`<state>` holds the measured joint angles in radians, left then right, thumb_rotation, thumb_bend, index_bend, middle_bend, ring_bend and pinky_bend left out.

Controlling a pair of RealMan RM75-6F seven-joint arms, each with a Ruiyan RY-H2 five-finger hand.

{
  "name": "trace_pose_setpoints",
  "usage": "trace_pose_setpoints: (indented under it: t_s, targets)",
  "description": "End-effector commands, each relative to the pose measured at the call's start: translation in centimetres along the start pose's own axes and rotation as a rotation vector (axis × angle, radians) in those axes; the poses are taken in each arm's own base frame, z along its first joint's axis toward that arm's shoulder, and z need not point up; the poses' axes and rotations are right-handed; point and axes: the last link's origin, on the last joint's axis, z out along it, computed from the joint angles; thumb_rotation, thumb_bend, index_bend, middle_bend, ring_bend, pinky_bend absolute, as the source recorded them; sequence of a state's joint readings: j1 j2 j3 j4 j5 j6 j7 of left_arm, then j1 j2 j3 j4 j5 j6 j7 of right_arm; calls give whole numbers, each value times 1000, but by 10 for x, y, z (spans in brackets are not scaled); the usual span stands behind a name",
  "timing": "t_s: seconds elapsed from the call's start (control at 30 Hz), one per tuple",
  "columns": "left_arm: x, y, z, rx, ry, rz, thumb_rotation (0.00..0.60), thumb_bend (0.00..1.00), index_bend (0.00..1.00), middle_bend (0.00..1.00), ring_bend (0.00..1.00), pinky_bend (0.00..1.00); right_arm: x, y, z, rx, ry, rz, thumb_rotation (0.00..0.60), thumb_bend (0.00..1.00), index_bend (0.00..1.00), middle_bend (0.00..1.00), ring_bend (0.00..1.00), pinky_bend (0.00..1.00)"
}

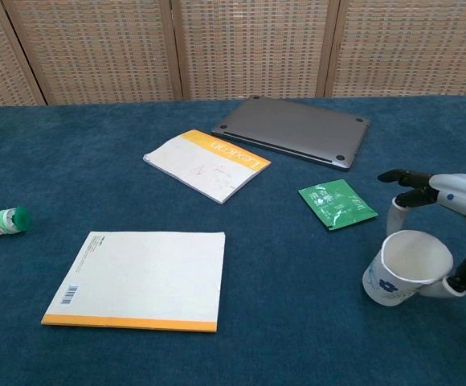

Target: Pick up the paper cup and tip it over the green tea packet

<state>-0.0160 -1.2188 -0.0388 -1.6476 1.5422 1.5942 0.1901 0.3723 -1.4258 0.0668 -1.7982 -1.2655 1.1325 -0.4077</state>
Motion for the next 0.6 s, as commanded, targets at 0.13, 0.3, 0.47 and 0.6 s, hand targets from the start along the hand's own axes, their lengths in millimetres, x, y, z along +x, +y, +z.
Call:
trace_pose_setpoints:
  t_s: [0.13, 0.3, 0.47, 0.6]
  targets:
    - [-1, 0, 0, -1, -2, 1, 600, 137, 0, 0, 0, 0, 11, -5, 6, 10, 18, 48, 600, 212, 456, 2, 0, 0]
    - [-2, 0, 0, 1, -5, 4, 600, 137, 0, 0, 0, 0, 26, -10, 20, 6, 71, 87, 600, 213, 452, 0, 0, 0]
    - [-3, 0, 1, 0, -7, 7, 600, 137, 0, 0, 0, 0, 37, -21, 38, 4, 87, 179, 600, 213, 451, 0, 0, 0]
    - [-4, 0, 1, 1, -9, 8, 600, 137, 0, 0, 0, 0, 35, -26, 58, -16, 64, 205, 600, 213, 451, 0, 0, 0]
